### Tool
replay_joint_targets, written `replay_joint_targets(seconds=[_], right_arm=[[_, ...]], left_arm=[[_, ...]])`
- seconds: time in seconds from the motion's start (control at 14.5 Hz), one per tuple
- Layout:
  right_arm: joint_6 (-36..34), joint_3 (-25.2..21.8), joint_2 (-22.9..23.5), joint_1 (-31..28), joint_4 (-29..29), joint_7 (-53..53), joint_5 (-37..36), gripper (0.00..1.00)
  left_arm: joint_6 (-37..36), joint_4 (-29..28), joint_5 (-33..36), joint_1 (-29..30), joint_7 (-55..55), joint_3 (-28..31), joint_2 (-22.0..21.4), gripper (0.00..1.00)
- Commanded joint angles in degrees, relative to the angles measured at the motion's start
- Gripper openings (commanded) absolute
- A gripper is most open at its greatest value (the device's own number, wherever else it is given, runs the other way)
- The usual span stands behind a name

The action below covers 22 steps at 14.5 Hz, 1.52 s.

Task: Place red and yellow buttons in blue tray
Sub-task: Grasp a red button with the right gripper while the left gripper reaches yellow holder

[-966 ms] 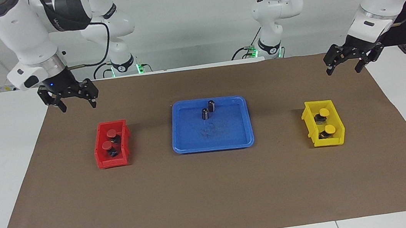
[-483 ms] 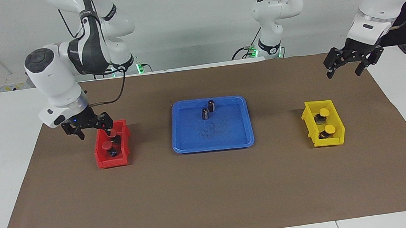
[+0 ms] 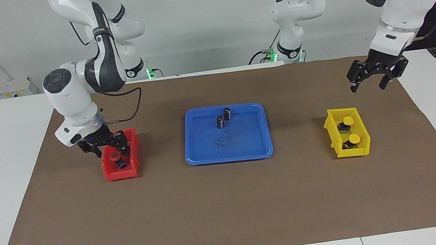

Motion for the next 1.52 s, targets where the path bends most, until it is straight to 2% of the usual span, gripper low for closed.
replay_joint_targets(seconds=[0.0, 0.14, 0.34, 0.62, 1.17, 1.31, 1.45], right_arm=[[2.8, 0.2, 0.0, -0.2, -2.6, 0.0, 0.8, 0.79], [2.8, 0.2, 0.3, -0.3, -2.6, -0.1, 0.7, 0.79], [2.8, 0.2, 1.0, -0.4, -3.0, -0.2, 0.8, 0.76], [3.1, 0.2, 1.1, -0.2, -3.0, -0.2, 0.7, 0.67], [6.1, 0.2, 1.1, -0.8, -5.5, -2.6, 0.8, 0.66], [6.1, 0.2, 1.1, -0.7, -5.6, -2.7, 0.7, 0.60], [6.1, 0.2, 1.1, -0.8, -5.6, -2.8, 0.7, 0.47]], left_arm=[[6.0, -3.3, 0.7, 1.2, 0.5, -0.1, 0.9, 0.79], [9.1, -3.9, 0.7, 1.2, 0.5, -0.1, 3.2, 0.77], [15.1, -3.4, 0.7, 0.6, 0.2, -0.1, 9.1, 0.73], [19.6, -3.7, 0.6, 0.5, 0.1, -0.2, 13.8, 0.68], [22.6, -5.4, 0.6, 1.1, 0.0, -0.2, 16.3, 0.68], [22.8, -6.2, 0.6, 1.2, 0.0, -0.1, 16.3, 0.68], [22.8, -6.5, 0.6, 1.2, -0.1, -0.1, 16.4, 0.68]])
